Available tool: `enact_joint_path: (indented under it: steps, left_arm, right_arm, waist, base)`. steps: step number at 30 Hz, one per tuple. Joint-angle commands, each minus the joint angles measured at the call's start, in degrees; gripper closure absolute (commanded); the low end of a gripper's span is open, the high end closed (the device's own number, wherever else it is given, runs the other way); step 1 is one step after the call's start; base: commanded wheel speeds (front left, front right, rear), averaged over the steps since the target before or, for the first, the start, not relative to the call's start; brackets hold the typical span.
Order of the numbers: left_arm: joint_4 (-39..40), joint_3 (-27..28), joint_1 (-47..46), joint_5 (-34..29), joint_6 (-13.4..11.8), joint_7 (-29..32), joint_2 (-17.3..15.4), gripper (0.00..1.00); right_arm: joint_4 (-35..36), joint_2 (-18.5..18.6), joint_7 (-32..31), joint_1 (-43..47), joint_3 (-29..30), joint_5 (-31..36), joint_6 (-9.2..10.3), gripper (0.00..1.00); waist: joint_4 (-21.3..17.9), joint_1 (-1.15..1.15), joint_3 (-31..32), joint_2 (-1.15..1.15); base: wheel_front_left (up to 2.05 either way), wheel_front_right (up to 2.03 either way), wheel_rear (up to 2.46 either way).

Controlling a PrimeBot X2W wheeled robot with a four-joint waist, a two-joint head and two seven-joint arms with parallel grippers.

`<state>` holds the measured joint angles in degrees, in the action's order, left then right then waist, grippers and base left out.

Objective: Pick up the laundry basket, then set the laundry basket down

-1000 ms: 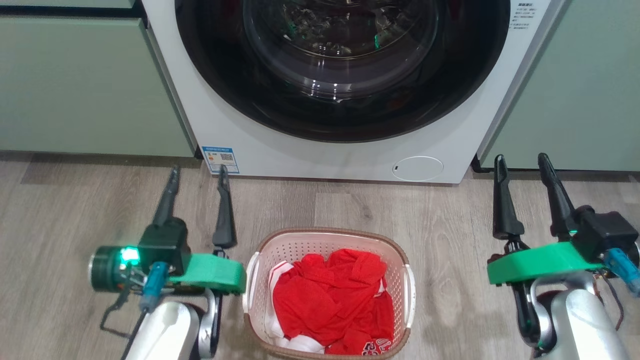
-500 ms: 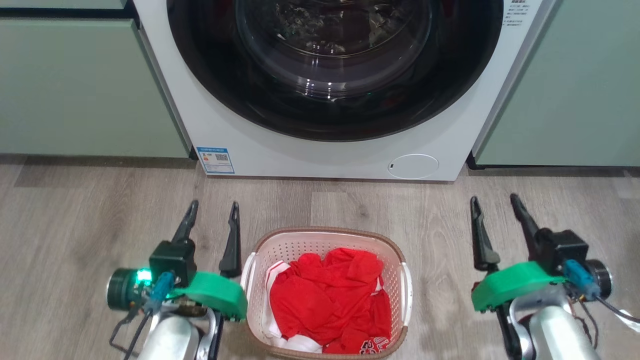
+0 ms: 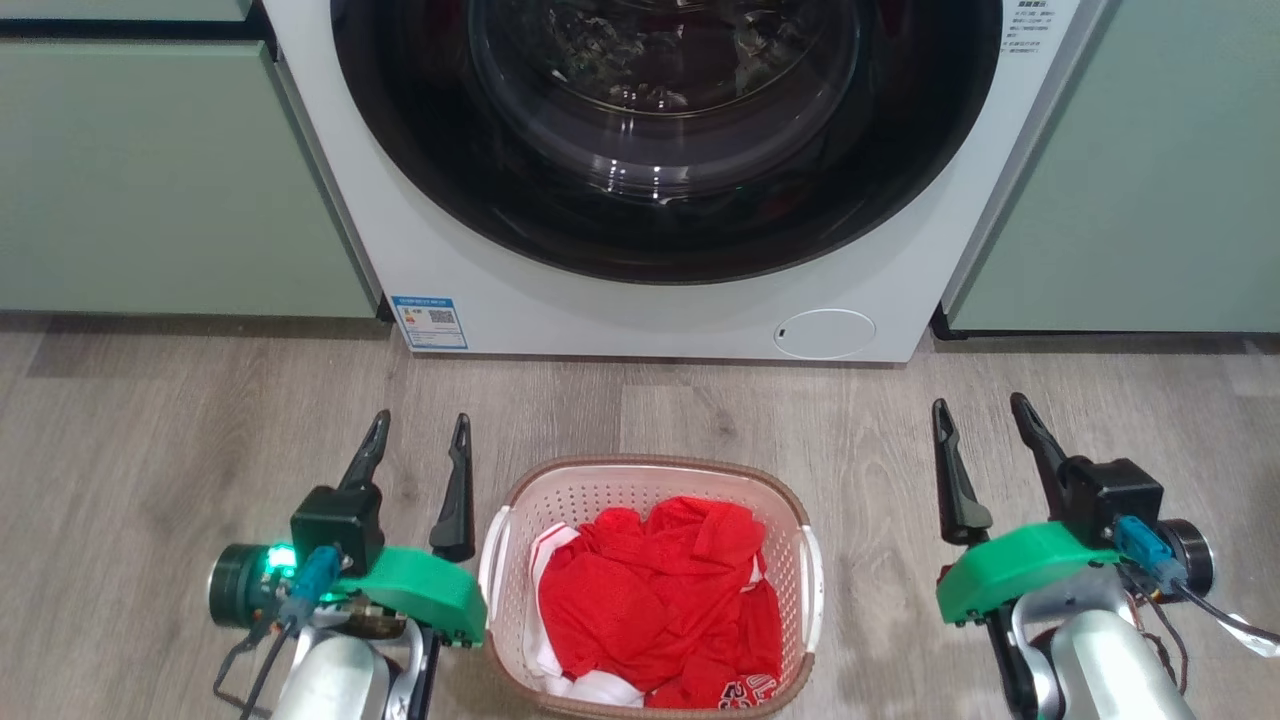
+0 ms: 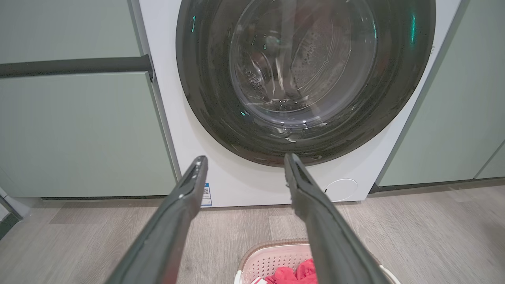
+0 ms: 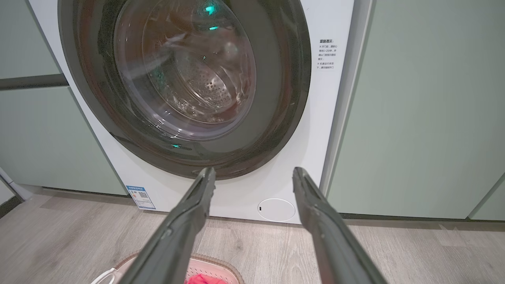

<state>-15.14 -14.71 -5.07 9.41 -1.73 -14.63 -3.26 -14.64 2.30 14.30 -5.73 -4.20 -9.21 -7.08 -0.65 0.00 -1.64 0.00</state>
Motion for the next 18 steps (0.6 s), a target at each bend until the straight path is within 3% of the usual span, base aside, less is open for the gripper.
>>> enact_joint_path:
  steps: [1,18]
  left_arm:
    - [1.7,2.2,-2.1,-0.7,0.2,-0.4,0.1,0.00]
    - [0.2,1.8,-3.3,0.1,1.0,-0.4,0.4,0.00]
  right_arm:
    - [1.6,0.6,0.7,-2.5,-1.5,0.4,-0.41,0.00]
    - [0.5,0.6,0.7,-3.7,-0.7,1.0,-0.41,0.00]
  waist:
    - [0.0,0.00,0.0,0.00]
    - [-0.1,0.00,-3.9,0.00]
  base:
    - [0.00,0.00,0.00]
    - [0.00,0.00,0.00]
